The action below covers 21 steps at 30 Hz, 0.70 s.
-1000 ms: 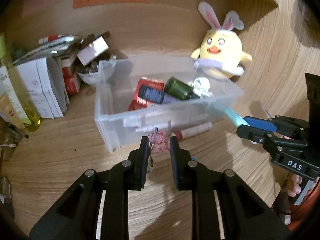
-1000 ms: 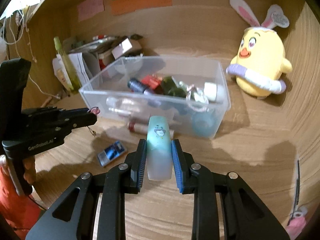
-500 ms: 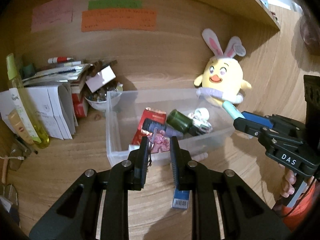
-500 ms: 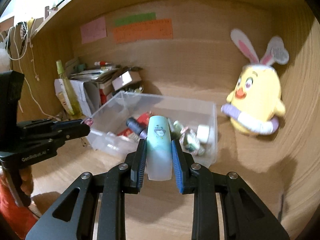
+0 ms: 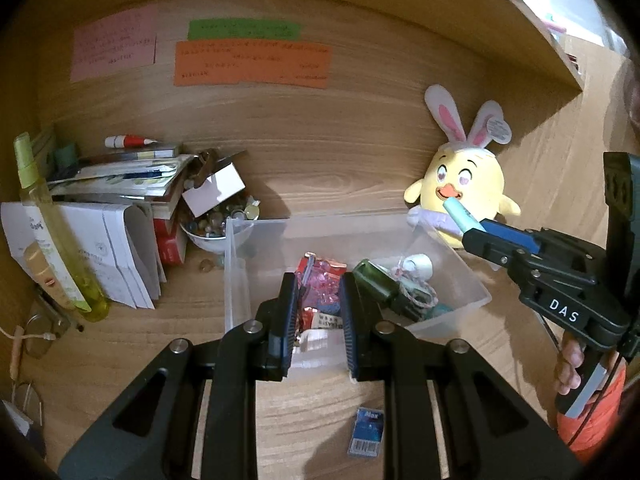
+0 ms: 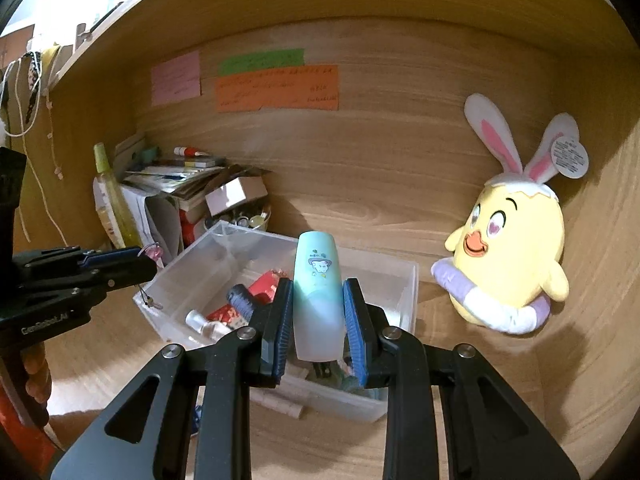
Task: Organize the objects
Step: 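Carry the keychain and roll-on into the clear box and open both tools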
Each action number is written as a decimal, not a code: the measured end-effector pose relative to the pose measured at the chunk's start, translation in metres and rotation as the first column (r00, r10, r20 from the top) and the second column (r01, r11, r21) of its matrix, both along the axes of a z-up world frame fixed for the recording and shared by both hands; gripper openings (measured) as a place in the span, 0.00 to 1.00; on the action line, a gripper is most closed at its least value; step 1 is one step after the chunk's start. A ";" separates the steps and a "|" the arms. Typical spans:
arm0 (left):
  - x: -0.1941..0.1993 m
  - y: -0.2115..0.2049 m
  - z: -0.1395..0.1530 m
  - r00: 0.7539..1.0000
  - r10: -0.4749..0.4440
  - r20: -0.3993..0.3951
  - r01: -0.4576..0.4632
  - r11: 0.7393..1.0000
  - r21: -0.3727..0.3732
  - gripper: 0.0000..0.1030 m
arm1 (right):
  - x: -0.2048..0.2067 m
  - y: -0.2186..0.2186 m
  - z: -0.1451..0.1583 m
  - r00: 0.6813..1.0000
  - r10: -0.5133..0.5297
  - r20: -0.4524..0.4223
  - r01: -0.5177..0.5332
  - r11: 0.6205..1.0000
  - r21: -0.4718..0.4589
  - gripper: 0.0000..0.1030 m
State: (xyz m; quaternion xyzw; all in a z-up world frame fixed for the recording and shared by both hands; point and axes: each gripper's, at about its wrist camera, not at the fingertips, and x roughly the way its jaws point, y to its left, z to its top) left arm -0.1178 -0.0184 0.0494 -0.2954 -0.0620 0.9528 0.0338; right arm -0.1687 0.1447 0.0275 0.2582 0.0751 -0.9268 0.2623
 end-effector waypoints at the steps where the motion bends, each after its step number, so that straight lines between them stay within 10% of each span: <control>1: -0.003 0.000 0.000 1.000 0.000 0.004 0.000 1.000 0.002 0.20 | -0.002 0.000 0.000 1.000 0.001 0.001 -0.001 1.000 0.000 0.22; 21: -0.066 -0.005 -0.045 0.986 0.010 0.164 -0.008 1.000 -0.013 0.20 | -0.057 -0.015 -0.041 0.994 -0.036 0.107 0.028 0.997 0.079 0.22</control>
